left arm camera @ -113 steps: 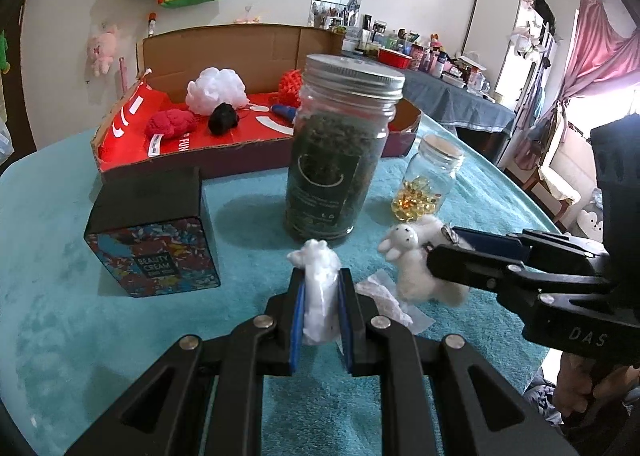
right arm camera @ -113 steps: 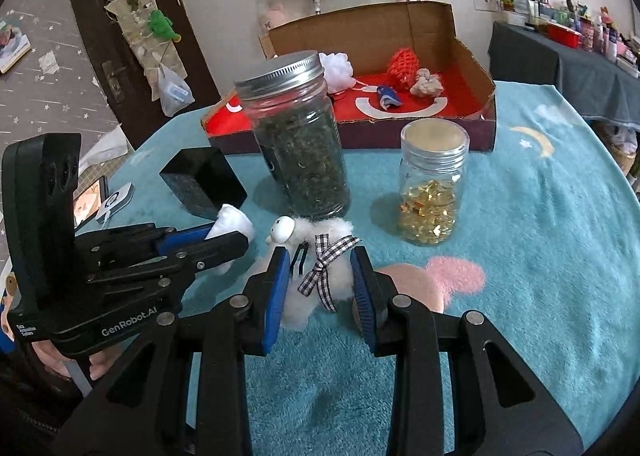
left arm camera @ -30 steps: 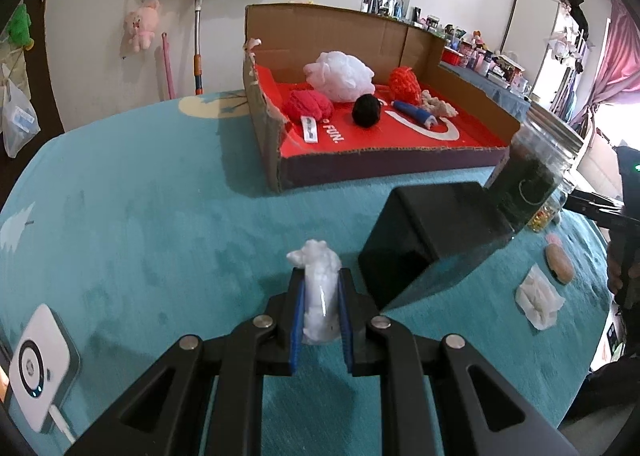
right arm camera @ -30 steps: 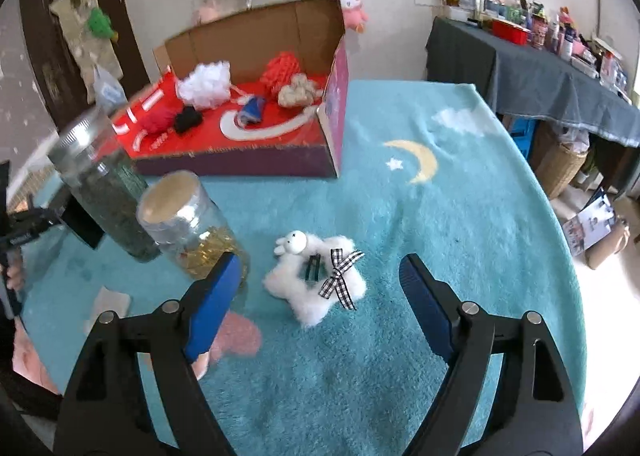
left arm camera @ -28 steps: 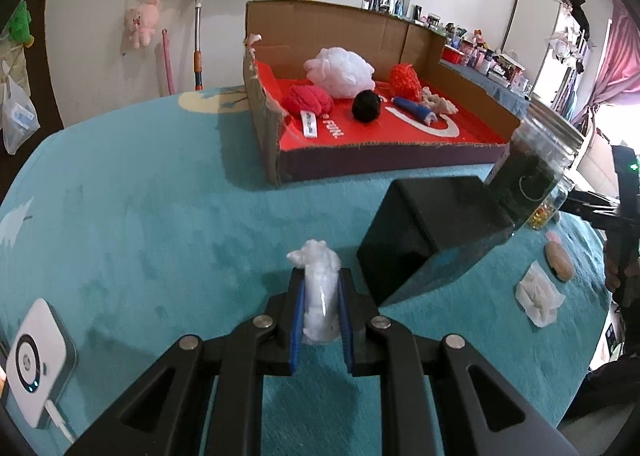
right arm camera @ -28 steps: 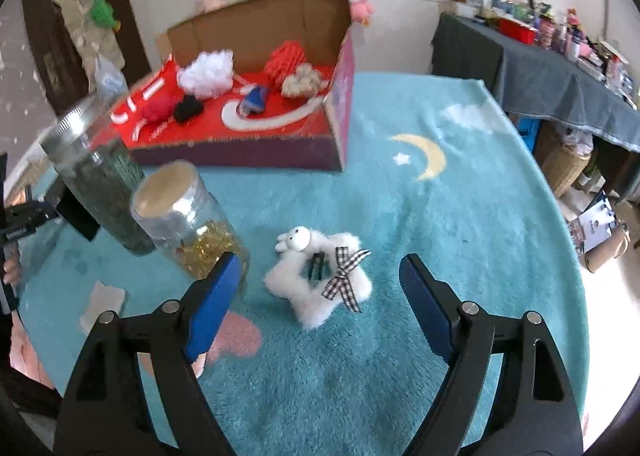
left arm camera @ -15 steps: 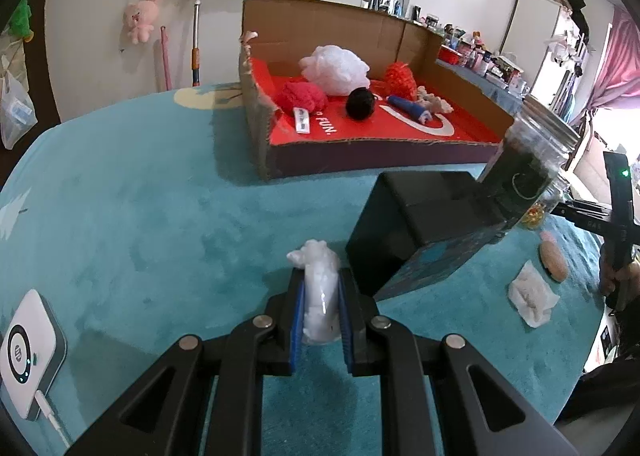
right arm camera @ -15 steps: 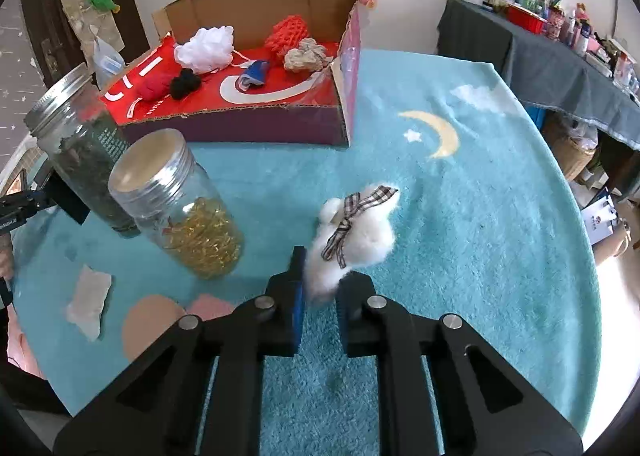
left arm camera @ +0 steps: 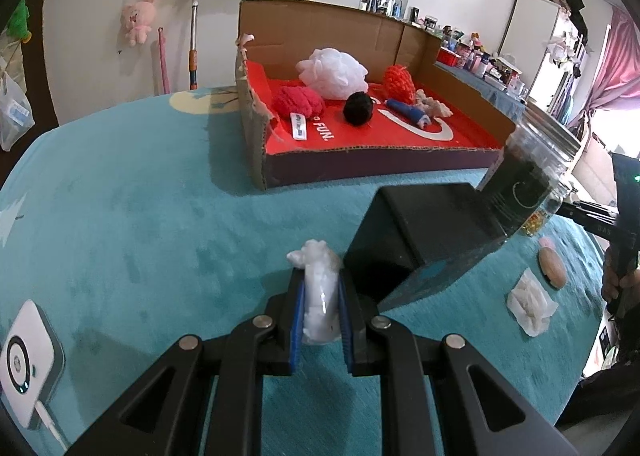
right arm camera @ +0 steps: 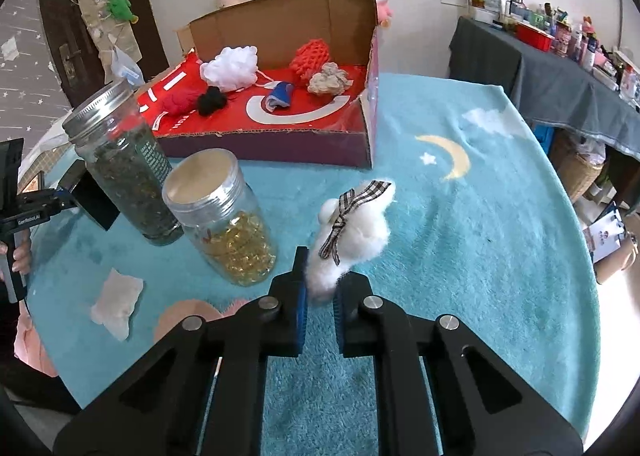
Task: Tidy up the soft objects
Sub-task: 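Carry the white cloth and plush lamb into the cardboard box with both tools, then open both tools to drop the cloth and lamb in the box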
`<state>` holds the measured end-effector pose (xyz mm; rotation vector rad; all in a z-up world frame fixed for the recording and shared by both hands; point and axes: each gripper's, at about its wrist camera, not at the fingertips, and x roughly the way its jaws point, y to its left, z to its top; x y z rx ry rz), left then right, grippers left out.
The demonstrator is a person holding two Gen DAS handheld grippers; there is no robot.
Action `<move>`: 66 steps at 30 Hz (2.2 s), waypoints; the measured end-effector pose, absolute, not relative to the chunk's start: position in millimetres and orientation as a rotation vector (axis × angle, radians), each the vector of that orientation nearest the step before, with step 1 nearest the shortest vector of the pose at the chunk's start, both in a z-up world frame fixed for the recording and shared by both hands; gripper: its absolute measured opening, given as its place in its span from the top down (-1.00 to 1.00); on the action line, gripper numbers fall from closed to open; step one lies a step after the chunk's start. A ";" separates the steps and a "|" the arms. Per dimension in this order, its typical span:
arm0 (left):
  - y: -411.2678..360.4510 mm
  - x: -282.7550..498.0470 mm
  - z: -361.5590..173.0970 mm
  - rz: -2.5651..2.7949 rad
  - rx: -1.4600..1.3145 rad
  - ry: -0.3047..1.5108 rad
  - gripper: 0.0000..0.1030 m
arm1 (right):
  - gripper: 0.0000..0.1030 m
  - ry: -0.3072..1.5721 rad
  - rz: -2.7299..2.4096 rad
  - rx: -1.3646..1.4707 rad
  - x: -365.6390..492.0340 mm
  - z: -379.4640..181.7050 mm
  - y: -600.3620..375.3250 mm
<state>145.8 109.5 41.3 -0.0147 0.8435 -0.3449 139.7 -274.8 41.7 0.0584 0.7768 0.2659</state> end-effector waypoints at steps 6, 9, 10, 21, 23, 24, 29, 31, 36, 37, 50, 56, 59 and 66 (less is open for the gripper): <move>115.4 162.0 48.6 -0.366 0.002 0.826 0.69 | 0.81 0.768 0.310 0.046 155.0 46.9 -275.3; 118.8 170.1 53.7 -0.383 -0.001 0.814 0.69 | 0.81 0.759 0.348 0.047 164.6 51.5 -275.2; 119.3 172.3 55.2 -0.390 -0.003 0.811 0.69 | 0.81 0.755 0.359 0.046 167.2 52.8 -274.6; 107.0 186.6 83.4 -0.463 0.039 0.770 0.69 | 0.81 0.722 0.469 0.024 193.2 79.9 -268.0; 101.1 191.3 90.9 -0.477 0.052 0.760 0.69 | 0.81 0.722 0.494 0.022 198.0 85.6 -264.4; 97.9 193.8 94.1 -0.486 0.056 0.758 0.69 | 0.81 0.729 0.519 0.028 203.2 89.4 -261.5; 70.1 220.2 105.1 -0.525 0.069 0.789 0.69 | 0.81 0.800 0.589 0.042 239.1 96.0 -243.3; 56.9 231.7 104.5 -0.531 0.077 0.818 0.69 | 0.81 0.845 0.592 0.044 256.5 94.9 -235.0; 27.2 269.7 95.0 -0.511 0.089 0.929 0.69 | 0.81 1.004 0.585 0.053 299.7 81.4 -215.5; 23.0 278.5 90.2 -0.505 0.089 0.966 0.69 | 0.81 1.035 0.568 0.054 307.2 77.4 -213.4; 1.1 325.6 60.5 -0.408 0.144 1.125 0.66 | 0.80 1.217 0.475 0.120 344.4 55.6 -213.8; -7.5 334.9 55.9 -0.402 0.188 1.161 0.59 | 0.78 1.263 0.455 0.128 352.1 51.9 -210.8; -9.6 337.4 52.7 -0.392 0.204 1.172 0.47 | 0.60 1.280 0.450 0.114 353.6 50.4 -206.6; -12.1 334.6 56.2 -0.387 0.213 1.155 0.00 | -0.33 1.238 0.434 0.057 346.9 61.8 -193.6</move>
